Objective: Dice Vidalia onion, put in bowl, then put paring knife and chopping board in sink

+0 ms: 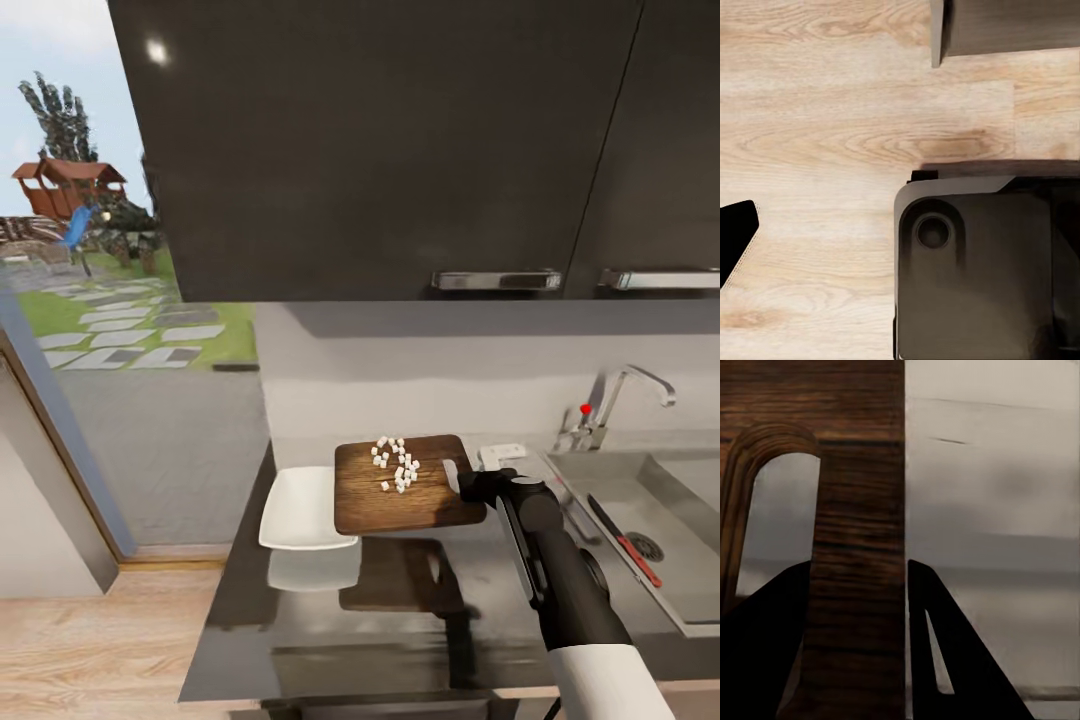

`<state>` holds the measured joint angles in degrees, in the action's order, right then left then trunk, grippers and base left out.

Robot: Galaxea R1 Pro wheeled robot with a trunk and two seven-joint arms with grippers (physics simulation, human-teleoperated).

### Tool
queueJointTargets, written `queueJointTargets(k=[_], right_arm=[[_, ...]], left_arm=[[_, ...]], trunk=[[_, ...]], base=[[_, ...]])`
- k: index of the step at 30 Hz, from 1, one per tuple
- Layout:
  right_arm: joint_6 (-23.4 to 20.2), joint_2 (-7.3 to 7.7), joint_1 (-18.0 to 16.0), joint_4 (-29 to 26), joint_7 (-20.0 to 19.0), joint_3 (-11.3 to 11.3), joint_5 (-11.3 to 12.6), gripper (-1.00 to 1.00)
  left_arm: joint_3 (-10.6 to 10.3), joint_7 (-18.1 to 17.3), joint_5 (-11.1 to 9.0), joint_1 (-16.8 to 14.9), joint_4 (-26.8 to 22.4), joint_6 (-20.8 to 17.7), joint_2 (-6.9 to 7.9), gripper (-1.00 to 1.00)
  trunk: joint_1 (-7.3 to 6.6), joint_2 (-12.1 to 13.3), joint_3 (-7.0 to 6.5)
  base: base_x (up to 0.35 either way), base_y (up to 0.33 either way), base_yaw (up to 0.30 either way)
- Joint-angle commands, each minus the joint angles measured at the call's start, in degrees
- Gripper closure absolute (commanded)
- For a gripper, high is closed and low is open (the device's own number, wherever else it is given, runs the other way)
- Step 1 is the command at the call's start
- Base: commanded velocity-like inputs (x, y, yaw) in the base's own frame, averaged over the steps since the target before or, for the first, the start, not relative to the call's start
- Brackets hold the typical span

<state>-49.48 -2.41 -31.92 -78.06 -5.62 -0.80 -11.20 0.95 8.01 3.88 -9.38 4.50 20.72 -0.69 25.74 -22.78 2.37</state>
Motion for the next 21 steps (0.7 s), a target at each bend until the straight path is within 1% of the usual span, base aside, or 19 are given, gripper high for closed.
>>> queueJointTargets(k=[1,9,21], right_arm=[[-0.26,-0.05,-0.07,-0.07,-0.59,-0.08,-0.4,1.0],[-0.27,-0.05,-0.07,-0.07,-0.61,-0.08,-0.4,1.0],[-0.26,-0.05,-0.07,-0.07,-0.6,-0.08,-0.4,1.0]], left_arm=[[0.1,0.34,0.42,-0.11,0.24,0.37,-0.01,-1.0],[0.1,0.34,0.42,-0.11,0.23,0.37,-0.01,-1.0],[0.1,0.34,0.42,-0.11,0.24,0.37,-0.01,-1.0]], trunk=[[0.04,-0.14,0.04],[0.04,-0.14,-0.68],[0.04,-0.14,-1.76]], base=[[0.0,0.257,0.0],[0.002,0.23,0.0],[0.011,0.019,0.0]])
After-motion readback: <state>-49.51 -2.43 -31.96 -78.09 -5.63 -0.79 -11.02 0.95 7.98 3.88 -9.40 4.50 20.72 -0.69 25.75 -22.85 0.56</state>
